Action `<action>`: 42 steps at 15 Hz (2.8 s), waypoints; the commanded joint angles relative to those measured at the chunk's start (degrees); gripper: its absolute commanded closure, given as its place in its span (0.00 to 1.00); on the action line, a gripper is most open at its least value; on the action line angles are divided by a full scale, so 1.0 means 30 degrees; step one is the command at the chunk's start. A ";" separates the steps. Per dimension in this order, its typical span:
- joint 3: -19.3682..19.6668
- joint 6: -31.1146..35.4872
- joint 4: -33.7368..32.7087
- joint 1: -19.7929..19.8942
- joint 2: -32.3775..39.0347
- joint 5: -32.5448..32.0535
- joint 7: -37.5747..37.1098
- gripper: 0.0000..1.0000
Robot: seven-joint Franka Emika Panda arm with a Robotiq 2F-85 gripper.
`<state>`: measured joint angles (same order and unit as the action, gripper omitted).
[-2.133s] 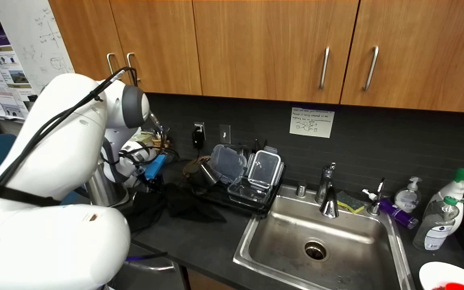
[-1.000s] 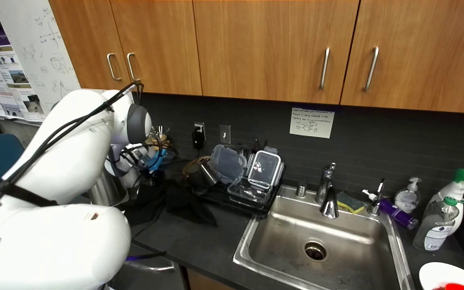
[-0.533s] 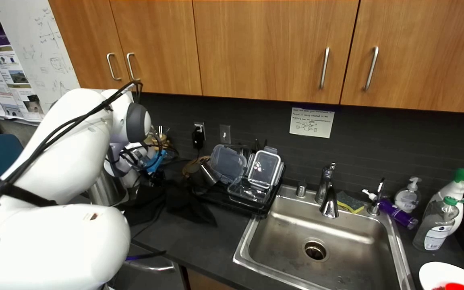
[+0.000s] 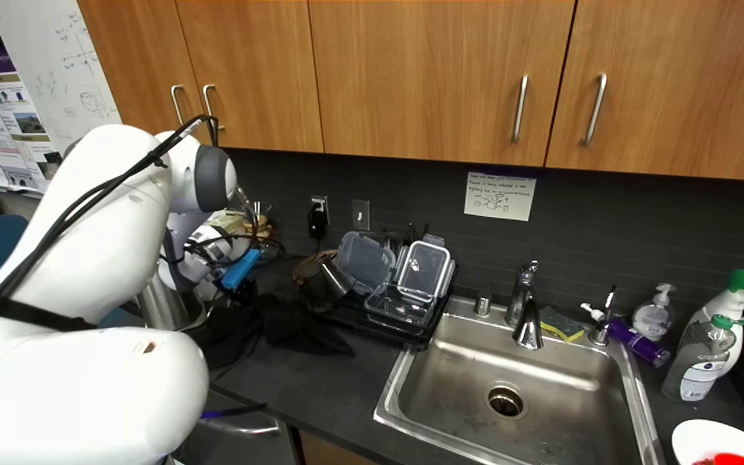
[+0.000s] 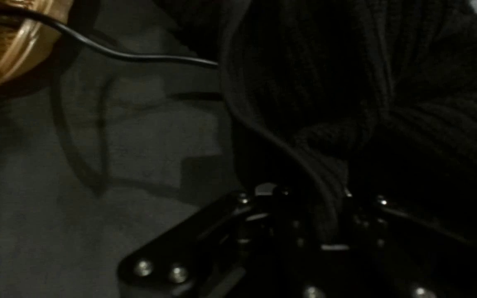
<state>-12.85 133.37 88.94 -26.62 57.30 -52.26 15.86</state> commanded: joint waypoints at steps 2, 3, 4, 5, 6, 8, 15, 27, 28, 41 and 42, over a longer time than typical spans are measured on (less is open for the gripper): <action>0.0344 0.2578 0.3454 -0.0061 -0.0819 -0.0634 -0.3190 0.98; 0.0448 0.3052 0.3900 -0.0087 -0.0981 -0.0906 -0.3779 0.98; 0.0511 0.3405 0.4284 -0.0098 -0.1145 -0.1102 -0.4292 0.98; 0.0569 0.3700 0.4615 -0.0101 -0.1268 -0.1286 -0.4702 0.98; 0.0645 0.3946 0.4845 -0.0134 -0.1367 -0.1473 -0.5065 0.98; 0.0764 0.4306 0.5183 -0.0158 -0.1547 -0.1776 -0.5440 0.98; 0.0841 0.4787 0.5358 0.0041 -0.1817 -0.2468 -0.5219 0.98; 0.0360 0.1158 0.2083 0.0488 -0.1136 -0.1031 -0.0484 0.98; 0.0345 0.0957 0.1710 0.0475 -0.0967 -0.0935 -0.0127 0.98; 0.0089 -0.1150 -0.2647 0.0260 0.0947 0.0257 0.3591 0.98; 0.0133 -0.1304 -0.3023 0.0216 0.1125 0.0367 0.3785 0.98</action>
<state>-12.08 131.60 83.95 -25.88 58.82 -52.52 24.08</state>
